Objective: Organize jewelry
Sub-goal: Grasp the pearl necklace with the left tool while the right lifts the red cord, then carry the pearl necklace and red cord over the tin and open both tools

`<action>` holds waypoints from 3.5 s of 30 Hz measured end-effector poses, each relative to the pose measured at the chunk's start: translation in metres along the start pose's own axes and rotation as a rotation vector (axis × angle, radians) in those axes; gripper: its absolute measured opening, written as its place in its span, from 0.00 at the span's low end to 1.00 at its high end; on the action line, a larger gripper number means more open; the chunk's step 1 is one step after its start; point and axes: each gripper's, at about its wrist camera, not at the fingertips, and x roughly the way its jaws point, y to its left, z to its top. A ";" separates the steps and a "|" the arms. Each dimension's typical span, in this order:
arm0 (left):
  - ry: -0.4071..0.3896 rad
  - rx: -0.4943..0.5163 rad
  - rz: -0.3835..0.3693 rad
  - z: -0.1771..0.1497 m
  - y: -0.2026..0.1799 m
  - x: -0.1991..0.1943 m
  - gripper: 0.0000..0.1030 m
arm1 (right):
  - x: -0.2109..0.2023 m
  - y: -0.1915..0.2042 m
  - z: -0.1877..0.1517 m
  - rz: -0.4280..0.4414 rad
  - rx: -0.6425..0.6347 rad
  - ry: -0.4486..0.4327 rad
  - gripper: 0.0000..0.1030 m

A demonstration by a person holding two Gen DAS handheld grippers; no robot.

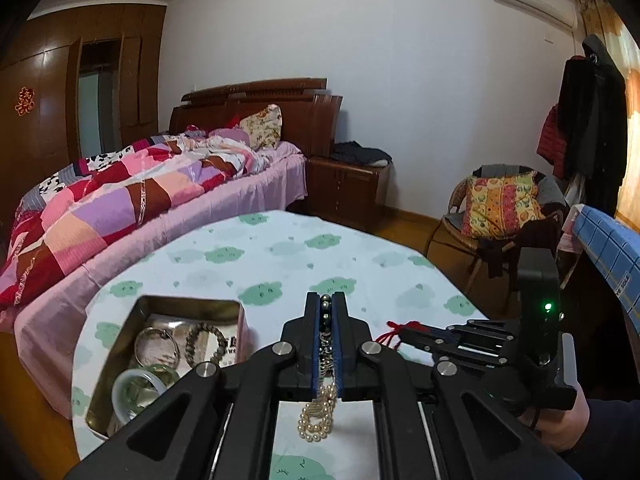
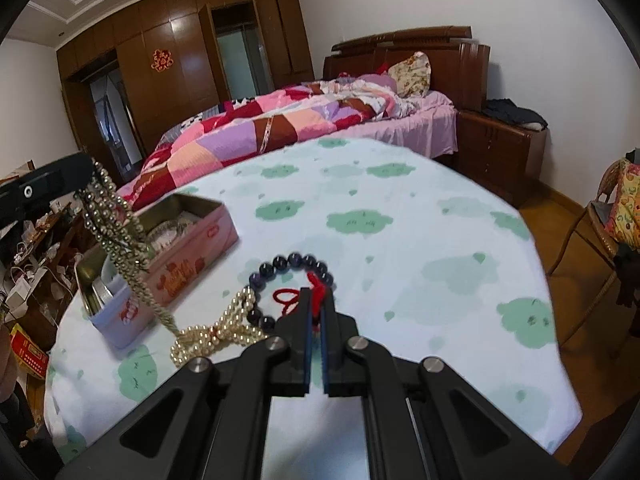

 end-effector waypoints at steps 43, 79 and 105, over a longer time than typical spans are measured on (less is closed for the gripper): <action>0.004 -0.047 0.060 0.012 0.023 -0.006 0.04 | -0.023 0.016 0.031 0.026 -0.046 -0.065 0.05; -0.046 -0.150 0.206 0.026 0.122 -0.029 0.04 | 0.019 0.136 0.105 0.212 -0.297 -0.062 0.05; 0.135 -0.148 0.249 -0.041 0.131 0.033 0.04 | 0.096 0.151 0.042 0.188 -0.300 0.174 0.06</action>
